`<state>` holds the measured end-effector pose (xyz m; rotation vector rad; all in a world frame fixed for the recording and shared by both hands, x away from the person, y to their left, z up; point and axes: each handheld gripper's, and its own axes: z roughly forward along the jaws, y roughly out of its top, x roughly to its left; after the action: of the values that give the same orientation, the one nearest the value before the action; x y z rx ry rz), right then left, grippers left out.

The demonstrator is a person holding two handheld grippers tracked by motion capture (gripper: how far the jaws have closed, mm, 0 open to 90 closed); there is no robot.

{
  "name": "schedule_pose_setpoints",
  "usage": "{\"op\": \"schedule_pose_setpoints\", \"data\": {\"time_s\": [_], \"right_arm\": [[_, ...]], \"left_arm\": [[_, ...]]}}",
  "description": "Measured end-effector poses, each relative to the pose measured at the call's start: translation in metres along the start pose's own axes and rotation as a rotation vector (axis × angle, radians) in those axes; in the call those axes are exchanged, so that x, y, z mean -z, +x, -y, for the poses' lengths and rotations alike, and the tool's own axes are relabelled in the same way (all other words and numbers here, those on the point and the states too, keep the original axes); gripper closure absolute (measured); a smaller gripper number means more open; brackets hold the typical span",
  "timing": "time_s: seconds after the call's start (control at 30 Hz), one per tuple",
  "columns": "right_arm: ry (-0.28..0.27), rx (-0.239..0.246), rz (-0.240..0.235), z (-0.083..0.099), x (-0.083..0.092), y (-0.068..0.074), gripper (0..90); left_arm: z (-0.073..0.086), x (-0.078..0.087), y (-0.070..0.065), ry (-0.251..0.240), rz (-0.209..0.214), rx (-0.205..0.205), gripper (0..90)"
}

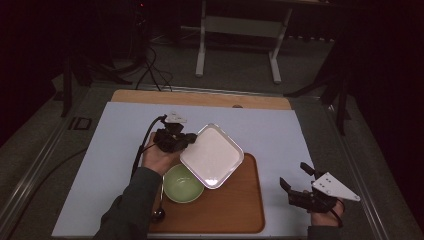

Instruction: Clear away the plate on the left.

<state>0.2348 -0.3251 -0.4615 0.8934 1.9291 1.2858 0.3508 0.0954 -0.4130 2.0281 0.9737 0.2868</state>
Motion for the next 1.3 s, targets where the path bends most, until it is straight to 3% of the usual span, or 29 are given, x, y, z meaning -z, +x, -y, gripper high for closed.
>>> {"op": "schedule_pose_setpoints", "data": {"time_s": [0.53, 0.87, 1.3], "right_arm": [[0.0, 0.004, -0.003, 0.0, -0.001, 0.001, 13.8], [0.001, 0.005, -0.003, 0.0, -0.002, 0.001, 13.8], [0.001, 0.005, -0.005, 0.0, -0.002, 0.001, 13.8]], "left_arm": [[-0.011, -0.024, -0.012, 0.03, 0.036, -0.108, 88.5], [-0.015, -0.034, -0.016, 0.037, 0.064, -0.138, 88.3], [-0.018, -0.051, -0.028, 0.073, 0.076, -0.213, 88.4]]}}
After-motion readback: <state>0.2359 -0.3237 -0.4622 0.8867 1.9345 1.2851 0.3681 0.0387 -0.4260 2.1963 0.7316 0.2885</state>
